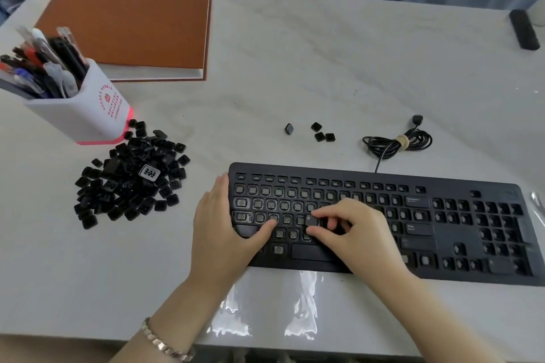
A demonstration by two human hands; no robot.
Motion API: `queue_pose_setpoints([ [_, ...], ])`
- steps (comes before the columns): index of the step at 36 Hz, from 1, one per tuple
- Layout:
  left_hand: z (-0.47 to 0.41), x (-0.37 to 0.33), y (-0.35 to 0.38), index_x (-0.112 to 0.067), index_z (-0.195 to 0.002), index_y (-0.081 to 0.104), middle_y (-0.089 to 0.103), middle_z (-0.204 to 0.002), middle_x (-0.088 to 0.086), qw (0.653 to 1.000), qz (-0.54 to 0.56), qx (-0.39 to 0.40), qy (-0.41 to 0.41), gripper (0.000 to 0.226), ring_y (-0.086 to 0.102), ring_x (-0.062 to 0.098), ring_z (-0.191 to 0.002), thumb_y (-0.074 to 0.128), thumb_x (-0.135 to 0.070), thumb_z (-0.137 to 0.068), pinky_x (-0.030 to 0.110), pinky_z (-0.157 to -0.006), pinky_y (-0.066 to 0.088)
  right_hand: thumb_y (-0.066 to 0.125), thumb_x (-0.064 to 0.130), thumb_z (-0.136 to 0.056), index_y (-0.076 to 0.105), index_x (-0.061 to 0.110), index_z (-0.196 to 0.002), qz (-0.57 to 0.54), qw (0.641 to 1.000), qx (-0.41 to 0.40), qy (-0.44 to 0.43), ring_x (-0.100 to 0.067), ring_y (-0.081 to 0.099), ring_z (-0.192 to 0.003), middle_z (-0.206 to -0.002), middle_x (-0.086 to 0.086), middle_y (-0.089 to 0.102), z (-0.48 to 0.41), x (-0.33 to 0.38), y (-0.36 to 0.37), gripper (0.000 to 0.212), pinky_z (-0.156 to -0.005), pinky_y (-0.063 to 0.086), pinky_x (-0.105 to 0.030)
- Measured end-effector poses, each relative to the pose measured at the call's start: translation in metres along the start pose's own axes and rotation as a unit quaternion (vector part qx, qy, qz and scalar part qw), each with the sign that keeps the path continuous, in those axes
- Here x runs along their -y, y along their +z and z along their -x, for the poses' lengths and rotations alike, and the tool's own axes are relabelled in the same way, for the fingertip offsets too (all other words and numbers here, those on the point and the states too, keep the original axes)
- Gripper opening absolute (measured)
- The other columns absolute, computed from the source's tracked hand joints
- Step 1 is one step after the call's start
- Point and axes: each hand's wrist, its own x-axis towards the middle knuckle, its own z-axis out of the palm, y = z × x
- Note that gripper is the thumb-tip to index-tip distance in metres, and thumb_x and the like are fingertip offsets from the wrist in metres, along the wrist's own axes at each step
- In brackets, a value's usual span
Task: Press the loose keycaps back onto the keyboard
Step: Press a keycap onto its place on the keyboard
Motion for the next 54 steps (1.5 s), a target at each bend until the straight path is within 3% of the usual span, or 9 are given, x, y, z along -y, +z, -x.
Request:
queue_pose_setpoints([
  [13, 0.002, 0.005, 0.002, -0.028, -0.128, 0.039, 0.044, -0.1, -0.03, 1.0, 0.003, -0.013, 0.01, 0.074, 0.038, 0.0, -0.09, 0.062, -0.056, -0.063, 0.015, -0.085, 0.028, 0.081, 0.023, -0.068, 0.074, 0.031, -0.081, -0.028, 0.999, -0.012, 0.012, 0.002, 0.05, -0.071, -0.062, 0.013, 0.052, -0.002, 0.003, 0.004, 0.017, -0.061, 0.034, -0.008],
  [21, 0.005, 0.004, 0.004, -0.033, -0.133, 0.029, 0.038, -0.106, -0.038, 0.999, 0.015, -0.027, 0.014, 0.08, 0.028, -0.026, -0.103, 0.06, -0.058, -0.063, 0.008, -0.095, 0.018, 0.079, 0.028, -0.07, 0.074, 0.03, -0.084, -0.011, 1.0, -0.019, 0.019, -0.007, 0.048, -0.062, -0.057, 0.009, 0.044, -0.016, 0.011, 0.006, 0.015, -0.066, 0.043, -0.026],
  [24, 0.006, 0.006, 0.005, -0.03, -0.134, 0.029, 0.037, -0.108, -0.039, 0.999, 0.015, -0.032, 0.018, 0.082, 0.023, -0.031, -0.106, 0.06, -0.058, -0.064, 0.009, -0.098, 0.018, 0.077, 0.03, -0.072, 0.073, 0.033, -0.086, 0.01, 1.0, -0.004, 0.024, -0.006, 0.048, -0.064, -0.059, 0.009, 0.044, -0.018, 0.014, 0.008, 0.015, -0.062, 0.038, -0.023],
  [27, 0.005, 0.007, 0.005, -0.033, -0.134, 0.029, 0.036, -0.109, -0.043, 0.999, 0.026, -0.032, 0.011, 0.084, 0.025, -0.029, -0.106, 0.061, -0.06, -0.061, 0.003, -0.094, 0.017, 0.076, 0.032, -0.073, 0.073, 0.033, -0.087, 0.018, 0.999, -0.005, 0.025, -0.006, 0.048, -0.065, -0.06, 0.008, 0.044, -0.018, 0.014, 0.009, 0.015, -0.061, 0.036, -0.023],
  [36, 0.005, 0.007, 0.007, -0.02, -0.137, 0.034, 0.042, -0.108, -0.025, 0.999, 0.017, -0.038, 0.004, 0.091, 0.029, -0.015, -0.1, 0.06, -0.062, -0.061, 0.013, -0.097, 0.019, 0.076, 0.033, -0.072, 0.072, 0.036, -0.083, 0.019, 0.999, 0.004, 0.028, -0.004, 0.046, -0.061, -0.057, 0.009, 0.043, -0.02, 0.016, 0.008, 0.013, -0.057, 0.033, -0.02],
  [43, 0.004, 0.008, 0.006, -0.017, -0.14, 0.037, 0.052, -0.119, -0.008, 0.999, 0.021, -0.02, -0.025, 0.094, 0.038, 0.002, -0.109, 0.06, -0.063, -0.061, 0.038, -0.106, 0.032, 0.073, 0.035, -0.076, 0.071, 0.037, -0.09, 0.035, 0.998, 0.038, 0.047, -0.005, 0.045, -0.062, -0.059, 0.009, 0.046, -0.021, 0.021, 0.005, 0.015, -0.055, 0.034, -0.019],
  [48, 0.005, 0.006, 0.005, -0.019, -0.139, 0.036, 0.051, -0.116, -0.01, 1.0, 0.016, -0.021, -0.016, 0.091, 0.036, -0.003, -0.105, 0.061, -0.061, -0.062, 0.044, -0.105, 0.035, 0.067, 0.036, -0.083, 0.072, 0.033, -0.099, 0.144, 0.989, 0.011, -0.02, -0.012, 0.052, -0.069, -0.061, 0.012, 0.044, -0.014, 0.022, 0.01, 0.017, -0.059, 0.036, -0.024],
  [51, 0.005, 0.006, 0.006, -0.014, -0.139, 0.038, 0.049, -0.116, -0.012, 1.0, 0.007, -0.022, -0.019, 0.094, 0.038, 0.0, -0.108, 0.061, -0.062, -0.062, 0.043, -0.106, 0.034, 0.061, 0.029, -0.079, 0.076, 0.021, -0.084, 0.226, 0.966, -0.05, -0.116, -0.017, 0.051, -0.04, -0.052, 0.007, 0.048, -0.005, 0.022, 0.019, 0.018, -0.036, 0.033, -0.019],
  [54, 0.004, 0.005, 0.006, -0.022, -0.136, 0.036, 0.046, -0.11, -0.023, 0.999, 0.014, -0.035, -0.005, 0.088, 0.037, -0.013, -0.104, 0.061, -0.062, -0.062, 0.022, -0.105, 0.027, 0.046, 0.027, -0.082, 0.076, 0.014, -0.089, 0.266, 0.949, -0.065, -0.159, -0.017, 0.042, -0.029, -0.044, 0.004, 0.047, 0.002, 0.015, 0.025, 0.033, -0.032, 0.024, -0.014],
])
